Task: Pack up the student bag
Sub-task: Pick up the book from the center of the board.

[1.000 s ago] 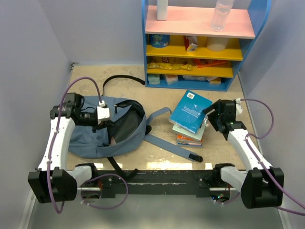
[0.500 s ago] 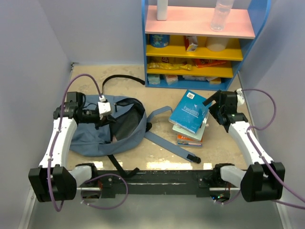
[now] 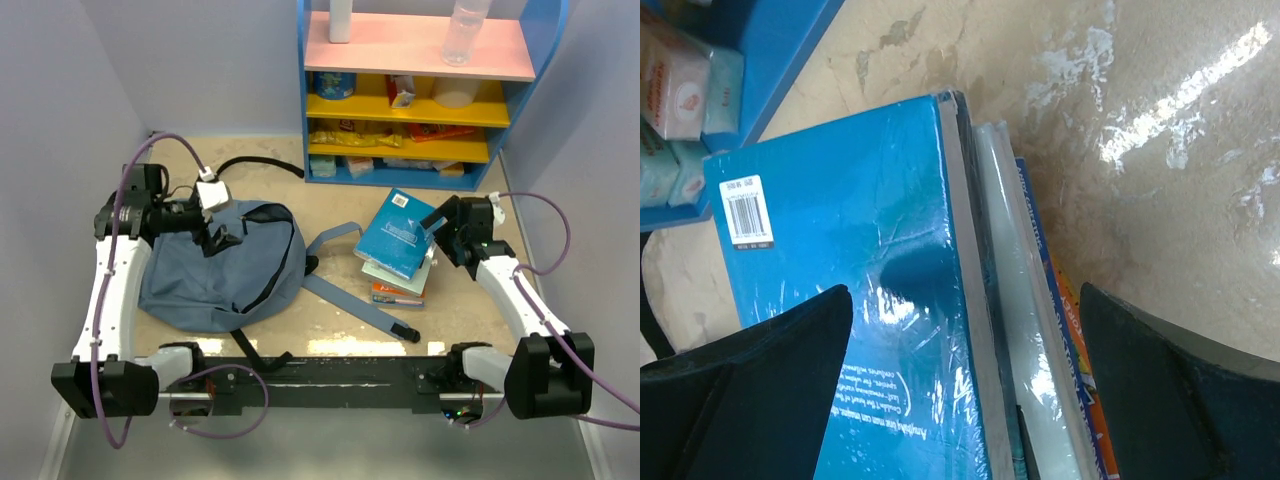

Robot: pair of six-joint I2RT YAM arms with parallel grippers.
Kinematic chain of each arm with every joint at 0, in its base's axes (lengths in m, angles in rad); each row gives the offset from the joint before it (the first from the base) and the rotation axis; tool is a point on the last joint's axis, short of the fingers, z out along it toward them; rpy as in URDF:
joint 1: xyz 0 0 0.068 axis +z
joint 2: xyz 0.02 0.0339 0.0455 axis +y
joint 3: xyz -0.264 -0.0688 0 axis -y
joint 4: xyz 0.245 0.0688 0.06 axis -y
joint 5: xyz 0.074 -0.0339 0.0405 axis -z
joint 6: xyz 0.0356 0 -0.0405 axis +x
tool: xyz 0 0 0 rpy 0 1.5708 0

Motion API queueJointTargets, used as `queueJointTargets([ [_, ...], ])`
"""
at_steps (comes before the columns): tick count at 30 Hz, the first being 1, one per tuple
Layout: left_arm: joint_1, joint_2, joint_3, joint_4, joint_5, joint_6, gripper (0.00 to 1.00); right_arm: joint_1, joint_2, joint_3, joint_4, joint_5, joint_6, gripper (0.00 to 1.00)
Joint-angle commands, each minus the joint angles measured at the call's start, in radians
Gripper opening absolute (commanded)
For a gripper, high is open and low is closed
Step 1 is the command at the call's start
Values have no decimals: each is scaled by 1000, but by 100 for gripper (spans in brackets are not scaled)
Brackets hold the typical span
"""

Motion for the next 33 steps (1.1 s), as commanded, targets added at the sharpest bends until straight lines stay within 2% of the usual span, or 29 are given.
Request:
queueJointTargets([
  [1, -87, 4, 72, 157, 91, -230, 95, 2, -32, -28, 35, -24, 10, 99],
  [2, -196, 19, 62, 225, 35, -328, 96, 1, -36, -29, 36, -25, 13, 99],
  [3, -258, 28, 19, 364, -4, -364, 96, 1, -44, -34, 38, -28, 15, 99],
  [4, -360, 42, -1, 429, -39, -393, 96, 1, -45, -35, 41, -37, 21, 99],
  [7, -470, 195, -8, 627, -148, -533, 99, 1, -64, -43, 46, -47, 35, 99],
  [11, -605, 372, 41, 742, -329, -522, 100, 1, -81, -57, 49, -53, 51, 99],
  [13, -656, 430, 106, 758, -374, -521, 100, 1, -90, -63, 49, -56, 67, 99],
  [17, -694, 576, 206, 854, -485, -567, 100, 1, -119, -92, 70, -76, 99, 98],
  [23, -754, 690, 310, 963, -584, -599, 100, -1, -141, -112, 72, -100, 113, 97],
  [28, -800, 755, 315, 968, -680, -524, 100, 1, -145, -94, 55, -103, 99, 97],
  [33, -809, 825, 322, 977, -710, -458, 100, -1, -147, -95, 67, -114, 107, 97],
])
